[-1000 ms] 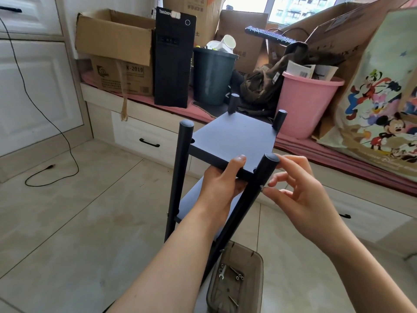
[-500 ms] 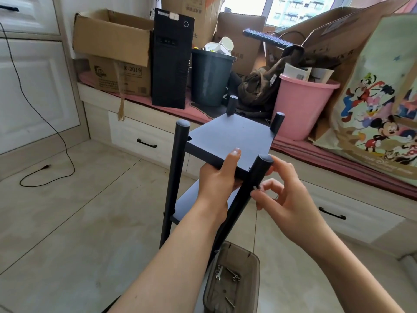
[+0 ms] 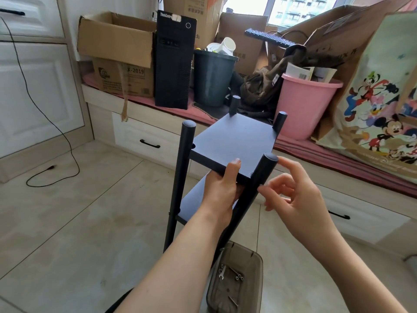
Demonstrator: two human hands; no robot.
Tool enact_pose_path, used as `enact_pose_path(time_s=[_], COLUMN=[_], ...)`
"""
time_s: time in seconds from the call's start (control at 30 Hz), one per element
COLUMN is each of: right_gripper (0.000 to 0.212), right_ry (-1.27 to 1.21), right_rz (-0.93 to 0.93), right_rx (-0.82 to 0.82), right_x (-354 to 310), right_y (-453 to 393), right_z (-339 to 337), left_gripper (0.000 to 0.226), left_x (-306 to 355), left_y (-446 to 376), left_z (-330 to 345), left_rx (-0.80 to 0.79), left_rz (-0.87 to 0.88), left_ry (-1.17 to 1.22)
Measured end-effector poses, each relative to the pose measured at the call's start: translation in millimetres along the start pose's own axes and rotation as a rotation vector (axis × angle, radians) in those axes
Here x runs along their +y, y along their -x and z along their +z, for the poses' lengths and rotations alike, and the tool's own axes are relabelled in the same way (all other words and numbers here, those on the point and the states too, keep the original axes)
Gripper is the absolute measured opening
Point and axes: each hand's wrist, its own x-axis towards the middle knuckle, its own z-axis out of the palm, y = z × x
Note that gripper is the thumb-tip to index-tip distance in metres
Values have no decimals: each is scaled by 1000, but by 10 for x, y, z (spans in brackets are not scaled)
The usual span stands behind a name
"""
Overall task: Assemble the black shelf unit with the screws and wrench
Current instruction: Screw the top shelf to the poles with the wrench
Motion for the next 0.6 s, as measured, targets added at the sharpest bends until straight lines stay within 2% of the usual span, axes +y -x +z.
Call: enact_pose_path(time_s=[0.13,0.27,0.47,0.53,0.6], right_gripper=[42,17,15,3,9], right_ry=[-54,-17,184,209,234], right_rz=[15,28,61,72,76], right_rx=[81,156,285,312,325], right_x=[-27,-4,85,84,99], right_y=[69,157,230,247,258], right_z=[21,8,-172,-210,-232], left_gripper=[18,32,28,37,45], left_x=[-36,-114,-321,-382,-427], left_y=[9,5,10,-2,-5], left_z=[13,68,201,235,270], left_rx=[2,21,-134,-143,-138], left_rz=[4,-6,3,-2,12], left_ry=[-22,-54,-98,-111,-129])
